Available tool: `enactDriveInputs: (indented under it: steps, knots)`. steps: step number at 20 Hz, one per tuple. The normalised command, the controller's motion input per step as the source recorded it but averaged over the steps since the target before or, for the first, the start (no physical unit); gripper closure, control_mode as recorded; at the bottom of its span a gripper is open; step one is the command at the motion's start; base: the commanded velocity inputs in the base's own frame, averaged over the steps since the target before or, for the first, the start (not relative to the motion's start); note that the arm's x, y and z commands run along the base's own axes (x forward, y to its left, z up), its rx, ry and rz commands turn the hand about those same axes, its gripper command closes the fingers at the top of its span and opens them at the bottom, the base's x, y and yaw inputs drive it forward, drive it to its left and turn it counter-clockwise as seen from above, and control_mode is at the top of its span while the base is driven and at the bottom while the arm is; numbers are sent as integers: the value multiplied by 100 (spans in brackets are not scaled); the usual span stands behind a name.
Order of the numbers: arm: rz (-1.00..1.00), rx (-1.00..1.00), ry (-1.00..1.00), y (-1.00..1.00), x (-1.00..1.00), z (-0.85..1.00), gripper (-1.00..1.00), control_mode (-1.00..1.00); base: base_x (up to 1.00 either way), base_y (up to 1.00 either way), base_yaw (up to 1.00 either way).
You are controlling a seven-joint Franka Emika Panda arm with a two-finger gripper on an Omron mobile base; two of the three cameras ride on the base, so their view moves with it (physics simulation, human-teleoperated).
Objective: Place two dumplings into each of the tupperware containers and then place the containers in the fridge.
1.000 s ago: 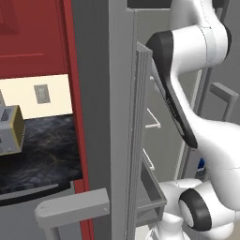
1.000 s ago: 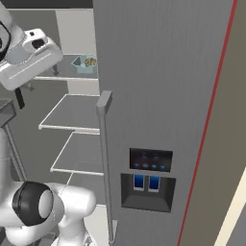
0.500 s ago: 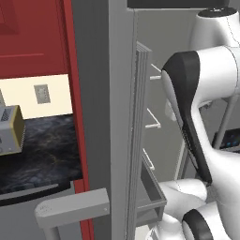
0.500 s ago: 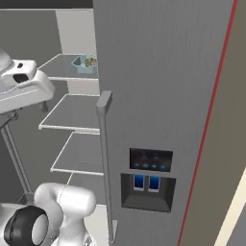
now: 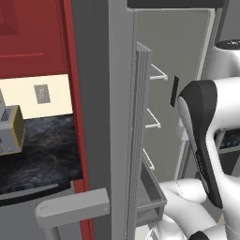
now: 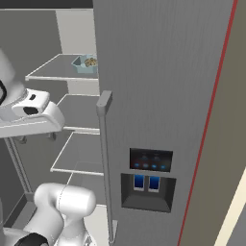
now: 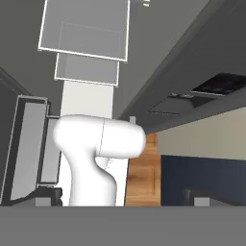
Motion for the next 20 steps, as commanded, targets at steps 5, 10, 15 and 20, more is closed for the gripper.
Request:
enactDriveInputs:
  steps: [5,10,15,20]
  knots:
    - [-15,12,18,-3,0,-34,-100,-100,0,0,0]
    - [-10,2,13,0,-1,-24,-100,-100,0,0,0]
    - [0,6,-5,-1,0,-38,-100,-100,0,0,0]
    - [0,4,-3,-2,-1,-6,-100,-100,0,0,0]
